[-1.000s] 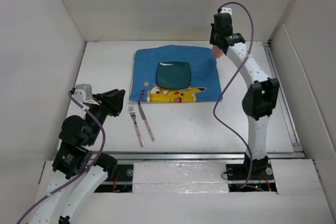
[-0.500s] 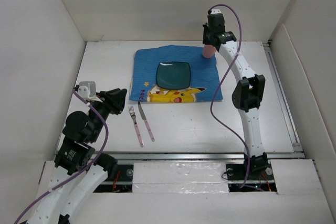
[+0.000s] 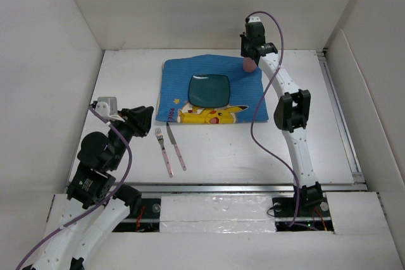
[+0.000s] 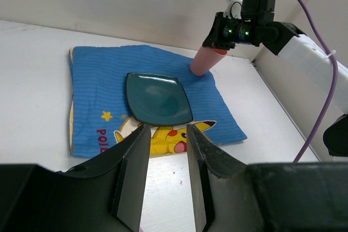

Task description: Set the dinner table for one person

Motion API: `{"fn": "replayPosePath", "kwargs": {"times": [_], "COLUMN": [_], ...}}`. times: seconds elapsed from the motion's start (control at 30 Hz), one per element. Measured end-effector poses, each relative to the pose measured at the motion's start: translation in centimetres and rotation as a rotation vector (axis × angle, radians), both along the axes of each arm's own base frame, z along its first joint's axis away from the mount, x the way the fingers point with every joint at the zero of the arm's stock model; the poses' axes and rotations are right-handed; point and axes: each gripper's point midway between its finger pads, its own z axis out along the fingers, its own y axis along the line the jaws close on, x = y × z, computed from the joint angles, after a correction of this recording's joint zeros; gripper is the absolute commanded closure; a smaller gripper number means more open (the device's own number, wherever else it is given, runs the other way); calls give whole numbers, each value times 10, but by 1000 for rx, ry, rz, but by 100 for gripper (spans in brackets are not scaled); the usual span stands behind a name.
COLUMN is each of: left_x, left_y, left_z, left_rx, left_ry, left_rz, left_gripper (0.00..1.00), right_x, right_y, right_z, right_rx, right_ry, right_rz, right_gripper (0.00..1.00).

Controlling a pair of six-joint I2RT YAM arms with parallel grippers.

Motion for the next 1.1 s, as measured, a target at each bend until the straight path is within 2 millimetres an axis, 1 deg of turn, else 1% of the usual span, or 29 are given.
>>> {"fn": "replayPosePath", "kwargs": {"times": [0.03,0.07,0.13,0.17,0.23,0.27,0.33,0.43,0.5,0.57,0.6,0.63,0.67,0.7,0.73,0.8,0.83,0.87,0.9,0.93,0.97,1.0,1.07,1.1], "left_x": [0,1,1,2,2,2,2,2,2,3,3,3,3,3,3,4,4,4,4,4,4,4,4,4], "left_y": [0,0,1,2,3,4,4,4,4,5,5,5,5,6,6,7,7,8,8,9,9,9,11,11], "left_z": [0,-1,0,0,0,0,0,0,0,0,0,0,0,0,0,0,0,0,0,0,0,0,0,0], "left_rx": [0,1,1,1,1,1,1,1,1,1,1,1,1,1,1,0,0,0,0,0,-2,-2,-3,-1], "left_ry": [1,2,2,1,2,1,1,1,2,2,1,1,1,1,2,1,2,2,2,2,2,2,1,0], "left_rz": [2,2,6,8,12,15,15,16,16,19,20,21,22,24,28,31,34,36,38,42,45,46,52,53], "left_gripper": [70,70,70,70,70,70,70,70,70,70,70,70,70,70,70,70,70,70,73,77,83,100,100,100], "right_x": [0,0,0,-1,-1,-2,-3,-5,-10,-20,-26,-26,-37,-43,-54,-74,-86,-100,-114,-126,-141,-158,-196,-218], "right_y": [-1,-1,-2,-2,-3,-3,-3,-3,-3,-4,-5,-4,-5,-6,-7,-5,-3,0,7,15,25,40,76,98], "right_z": [0,0,-3,-6,-9,-11,-12,-3,10,33,49,52,91,109,130,165,180,191,200,205,204,198,171,149], "right_rx": [-4,-7,-14,-16,-21,-22,-24,-21,-16,-5,3,6,22,32,40,58,68,77,87,104,125,139,169,177], "right_ry": [-1,-2,4,10,17,21,25,18,8,-15,-33,-40,-100,-136,-168,-231,-262,-283,-302,-318,-325,-316,-283,-245], "right_rz": [-1,-1,-1,-1,0,1,3,7,11,21,25,27,31,32,36,48,57,70,89,109,135,170,260,312], "right_gripper": [77,65,55,45,40,34,31,27,27,26,26,26,27,27,28,38,48,79,95,100,100,100,100,100]}}
